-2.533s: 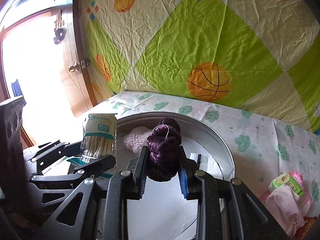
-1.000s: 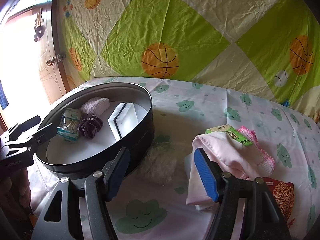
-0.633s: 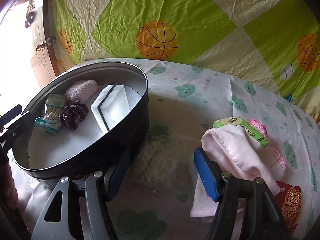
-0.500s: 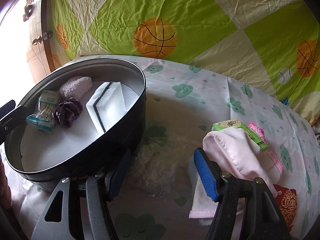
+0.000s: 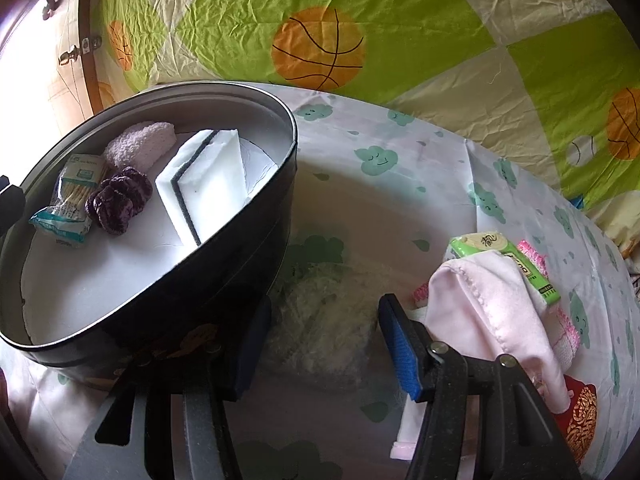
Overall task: Organize soft objects
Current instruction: 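Move both tools away from the tin toward the pink cloth and red pouch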
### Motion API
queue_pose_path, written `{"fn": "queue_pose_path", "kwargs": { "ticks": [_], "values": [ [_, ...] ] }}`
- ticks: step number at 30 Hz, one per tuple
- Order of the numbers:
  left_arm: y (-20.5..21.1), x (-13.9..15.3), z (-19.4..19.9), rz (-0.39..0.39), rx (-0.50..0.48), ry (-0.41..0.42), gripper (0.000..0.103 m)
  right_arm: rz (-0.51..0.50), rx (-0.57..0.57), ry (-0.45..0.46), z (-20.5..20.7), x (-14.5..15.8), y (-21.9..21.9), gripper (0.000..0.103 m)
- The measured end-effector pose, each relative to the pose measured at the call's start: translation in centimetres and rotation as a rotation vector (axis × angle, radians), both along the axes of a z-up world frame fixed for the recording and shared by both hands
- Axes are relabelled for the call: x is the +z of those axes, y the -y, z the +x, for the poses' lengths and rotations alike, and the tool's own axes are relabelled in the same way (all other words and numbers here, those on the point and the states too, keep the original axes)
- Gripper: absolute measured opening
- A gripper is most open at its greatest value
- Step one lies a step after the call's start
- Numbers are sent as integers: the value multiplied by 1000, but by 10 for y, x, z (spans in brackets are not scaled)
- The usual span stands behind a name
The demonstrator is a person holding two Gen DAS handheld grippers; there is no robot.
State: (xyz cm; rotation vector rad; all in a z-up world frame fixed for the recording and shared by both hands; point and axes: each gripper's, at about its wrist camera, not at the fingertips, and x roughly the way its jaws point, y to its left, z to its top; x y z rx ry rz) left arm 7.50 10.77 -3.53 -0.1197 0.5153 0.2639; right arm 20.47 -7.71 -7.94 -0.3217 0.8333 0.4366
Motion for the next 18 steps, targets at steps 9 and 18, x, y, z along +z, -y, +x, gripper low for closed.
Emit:
{"fn": "queue_pose_path", "kwargs": {
  "ticks": [9, 18],
  "values": [
    [12, 5, -3, 8, -11, 3, 102, 53, 43, 11, -14, 5, -1, 41],
    [39, 13, -2, 33, -49, 15, 102, 120, 62, 99, -38, 19, 11, 34]
  ]
}}
